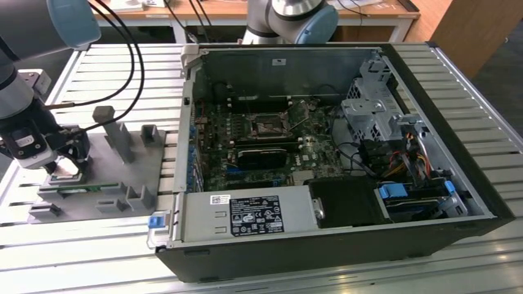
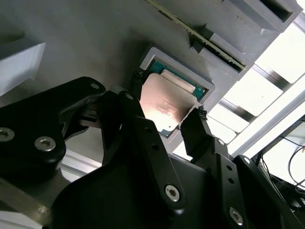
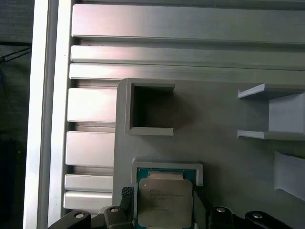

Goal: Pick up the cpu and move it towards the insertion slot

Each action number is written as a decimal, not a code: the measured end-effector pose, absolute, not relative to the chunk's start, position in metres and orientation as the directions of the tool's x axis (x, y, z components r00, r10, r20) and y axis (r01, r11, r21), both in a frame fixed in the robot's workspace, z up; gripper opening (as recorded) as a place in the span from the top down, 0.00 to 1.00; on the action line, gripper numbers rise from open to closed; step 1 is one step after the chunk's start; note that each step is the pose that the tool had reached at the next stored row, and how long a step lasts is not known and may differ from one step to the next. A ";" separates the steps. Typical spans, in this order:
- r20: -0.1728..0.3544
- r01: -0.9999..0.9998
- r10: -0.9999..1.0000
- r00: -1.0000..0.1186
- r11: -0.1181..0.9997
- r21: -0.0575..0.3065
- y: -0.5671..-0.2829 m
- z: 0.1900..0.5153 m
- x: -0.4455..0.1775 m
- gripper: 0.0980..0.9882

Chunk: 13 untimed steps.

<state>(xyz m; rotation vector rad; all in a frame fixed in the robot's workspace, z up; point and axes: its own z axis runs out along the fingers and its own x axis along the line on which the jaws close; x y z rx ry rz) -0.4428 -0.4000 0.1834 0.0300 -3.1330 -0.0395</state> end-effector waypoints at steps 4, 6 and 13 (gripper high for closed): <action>0.008 -0.019 -0.019 -1.000 1.000 0.025 -0.400 0.183 -0.443 0.45; 0.008 -0.019 -0.019 -1.000 1.000 0.025 -0.400 0.183 -0.443 0.50; 0.008 -0.019 -0.019 -1.000 0.999 0.026 -0.400 0.185 -0.443 0.50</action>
